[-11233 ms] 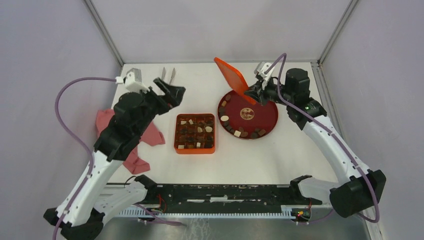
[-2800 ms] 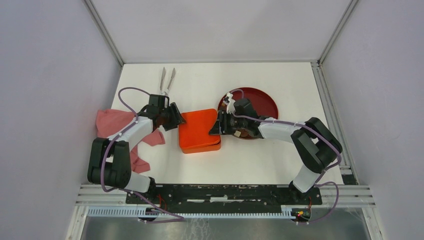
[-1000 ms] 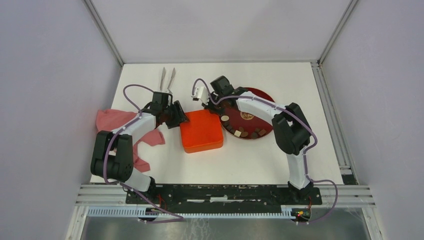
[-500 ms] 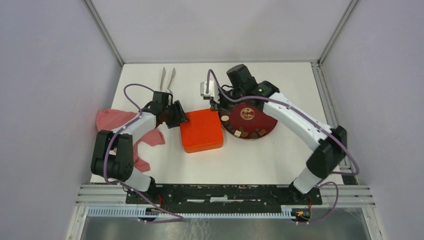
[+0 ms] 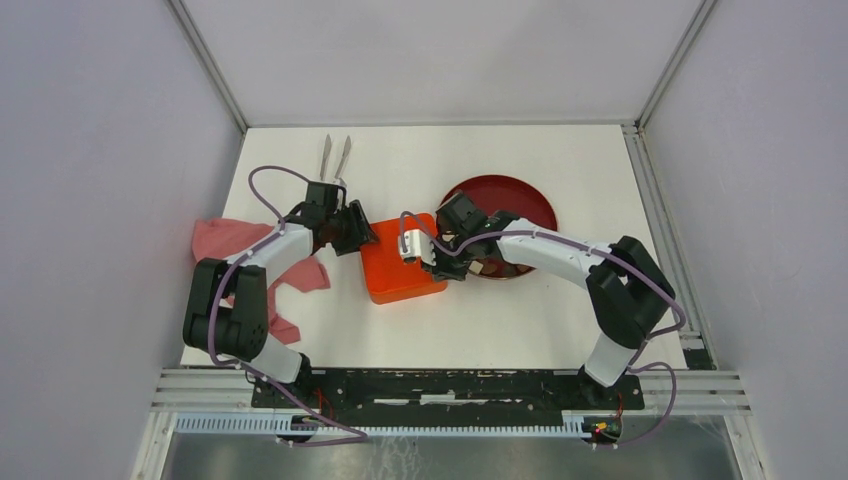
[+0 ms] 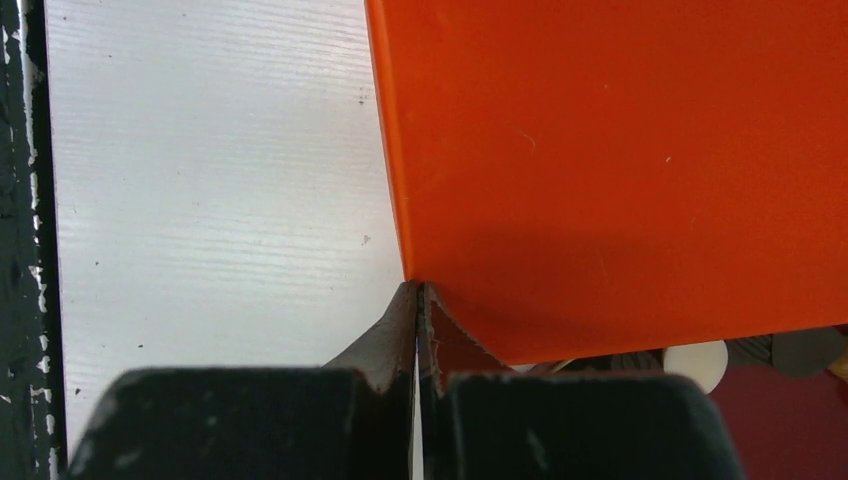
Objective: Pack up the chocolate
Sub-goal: Close the box lid on the packing box.
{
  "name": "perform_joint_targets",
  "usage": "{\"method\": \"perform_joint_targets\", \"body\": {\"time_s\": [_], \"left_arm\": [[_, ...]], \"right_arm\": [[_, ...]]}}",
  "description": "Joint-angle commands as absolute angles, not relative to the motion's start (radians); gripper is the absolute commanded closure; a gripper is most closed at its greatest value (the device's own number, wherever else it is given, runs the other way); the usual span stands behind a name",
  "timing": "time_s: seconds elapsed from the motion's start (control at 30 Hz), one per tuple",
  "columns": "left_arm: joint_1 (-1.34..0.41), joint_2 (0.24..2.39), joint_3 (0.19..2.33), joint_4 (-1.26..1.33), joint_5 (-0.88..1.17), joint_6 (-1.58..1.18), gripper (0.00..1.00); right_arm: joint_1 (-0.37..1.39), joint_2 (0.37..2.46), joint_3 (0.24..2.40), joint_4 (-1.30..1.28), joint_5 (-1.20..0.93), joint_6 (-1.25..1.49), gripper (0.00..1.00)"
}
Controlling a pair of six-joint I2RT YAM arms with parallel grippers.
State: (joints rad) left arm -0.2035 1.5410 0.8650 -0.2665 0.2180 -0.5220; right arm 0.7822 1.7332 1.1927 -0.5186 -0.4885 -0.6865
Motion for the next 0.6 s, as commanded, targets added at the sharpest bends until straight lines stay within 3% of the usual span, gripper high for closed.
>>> {"method": "perform_joint_targets", "body": {"time_s": [0.0,0.1,0.3,0.43,0.5,0.57], "left_arm": [[-0.218,1.597,0.82,-0.406,0.155,-0.446,0.42],[-0.218,1.596,0.824,-0.406,0.166,-0.446,0.42],[-0.219,1.455,0.902,-0.424,0.215,-0.468,0.38],[-0.217,1.298,0.957,-0.433,0.192,-0.476,0.33],[-0.216,1.255,0.976,-0.474,0.139,-0.476,0.37],[-0.215,1.224,0.968,-0.516,0.06,-0.484,0.48]], "right_arm": [[0.782,1.762,1.131,-0.614,-0.383,-0.739,1.0],[0.778,1.687,1.192,-0.687,-0.503,-0.776,0.97],[0.722,1.59,1.314,-0.698,-0.635,-0.726,0.82],[0.652,1.571,1.283,-0.671,-0.7,-0.704,0.81],[0.625,1.565,1.246,-0.681,-0.768,-0.729,0.82],[0.627,1.544,1.184,-0.695,-0.853,-0.798,0.84]]}}
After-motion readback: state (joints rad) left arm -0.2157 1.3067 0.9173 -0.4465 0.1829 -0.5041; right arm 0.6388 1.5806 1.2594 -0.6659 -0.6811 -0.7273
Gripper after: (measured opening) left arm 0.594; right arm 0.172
